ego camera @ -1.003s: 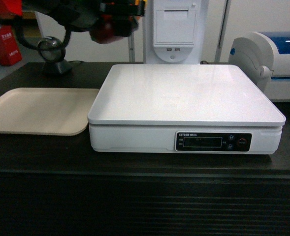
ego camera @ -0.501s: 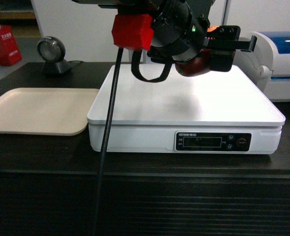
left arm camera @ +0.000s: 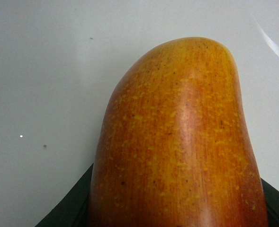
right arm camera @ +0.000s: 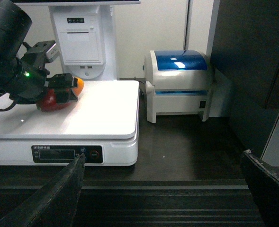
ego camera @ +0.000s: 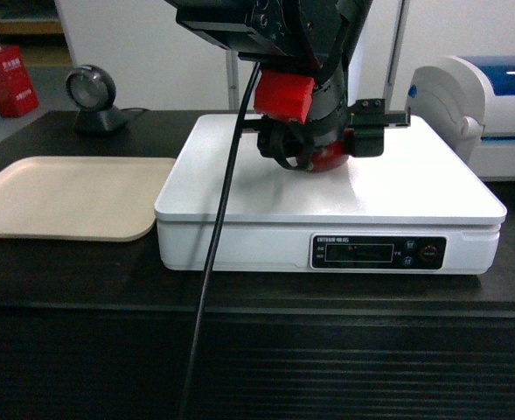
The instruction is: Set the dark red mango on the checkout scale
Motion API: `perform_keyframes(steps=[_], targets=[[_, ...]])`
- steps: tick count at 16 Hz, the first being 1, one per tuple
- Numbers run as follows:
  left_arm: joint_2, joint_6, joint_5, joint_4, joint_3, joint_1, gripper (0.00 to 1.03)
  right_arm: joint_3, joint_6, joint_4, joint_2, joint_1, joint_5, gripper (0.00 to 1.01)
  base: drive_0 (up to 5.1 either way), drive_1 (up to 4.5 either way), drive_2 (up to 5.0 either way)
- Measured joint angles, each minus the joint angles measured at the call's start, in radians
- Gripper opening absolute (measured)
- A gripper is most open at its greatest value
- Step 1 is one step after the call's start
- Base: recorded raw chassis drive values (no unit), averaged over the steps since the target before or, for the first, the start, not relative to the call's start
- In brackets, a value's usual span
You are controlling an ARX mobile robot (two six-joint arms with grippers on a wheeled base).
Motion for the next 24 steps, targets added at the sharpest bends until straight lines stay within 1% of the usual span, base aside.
perform_keyframes(steps=[2,3,6,7,8,10,11,12,13,15,16,17,18,19,20,22,24], targets=[[0.016,-0.011,-0.027,-0.027,0.037,0.007,0.61,0.0,0.0,0.0,0.0,0.0,0.0,0.98,0.0,0.0,0.0],[0.029,-0.011,-0.053,-0.046,0.049,0.013,0.61,0.0,0.0,0.0,0.0,0.0,0.0,0.98,0.0,0.0,0.0],[0.035,0.0,-0.079,-0.055,0.058,0.013,0.61,0.0,0.0,0.0,0.0,0.0,0.0,0.98,0.0,0.0,0.0],[0.035,0.0,-0.081,-0.055,0.058,0.013,0.63,0.0,0.0,0.0,0.0,0.0,0.0,0.98,0.0,0.0,0.0],[0.035,0.005,-0.079,-0.056,0.058,0.013,0.78,0.0,0.0,0.0,0.0,0.0,0.0,0.98,0.0,0.0,0.0],[0.037,0.014,-0.076,-0.037,0.052,0.012,0.96,0.0,0.0,0.0,0.0,0.0,0.0,0.98,0.0,0.0,0.0],[0.037,0.027,-0.079,-0.035,0.049,0.012,1.0,0.0,0.0,0.0,0.0,0.0,0.0,0.98,0.0,0.0,0.0],[0.036,0.035,-0.081,-0.02,0.04,0.012,0.97,0.0,0.0,0.0,0.0,0.0,0.0,0.98,0.0,0.0,0.0],[0.034,0.04,-0.08,-0.013,0.036,0.011,0.98,0.0,0.0,0.0,0.0,0.0,0.0,0.98,0.0,0.0,0.0],[0.002,0.072,-0.08,0.035,0.0,0.005,0.98,0.0,0.0,0.0,0.0,0.0,0.0,0.98,0.0,0.0,0.0],[-0.03,0.097,-0.066,0.077,-0.028,0.002,0.98,0.0,0.0,0.0,0.0,0.0,0.0,0.98,0.0,0.0,0.0],[-0.067,0.125,-0.032,0.101,-0.047,-0.003,0.98,0.0,0.0,0.0,0.0,0.0,0.0,0.98,0.0,0.0,0.0],[-0.204,0.198,0.06,0.172,-0.107,-0.024,0.98,0.0,0.0,0.0,0.0,0.0,0.0,0.98,0.0,0.0,0.0],[-0.435,0.239,0.184,0.34,-0.335,0.014,0.98,0.0,0.0,0.0,0.0,0.0,0.0,0.98,0.0,0.0,0.0],[-0.627,0.227,0.192,0.432,-0.531,0.115,0.98,0.0,0.0,0.0,0.0,0.0,0.0,0.98,0.0,0.0,0.0],[-0.8,0.191,0.201,0.483,-0.713,0.212,0.98,0.0,0.0,0.0,0.0,0.0,0.0,0.98,0.0,0.0,0.0],[-0.846,0.183,0.201,0.486,-0.758,0.236,0.98,0.0,0.0,0.0,0.0,0.0,0.0,0.98,0.0,0.0,0.0]])
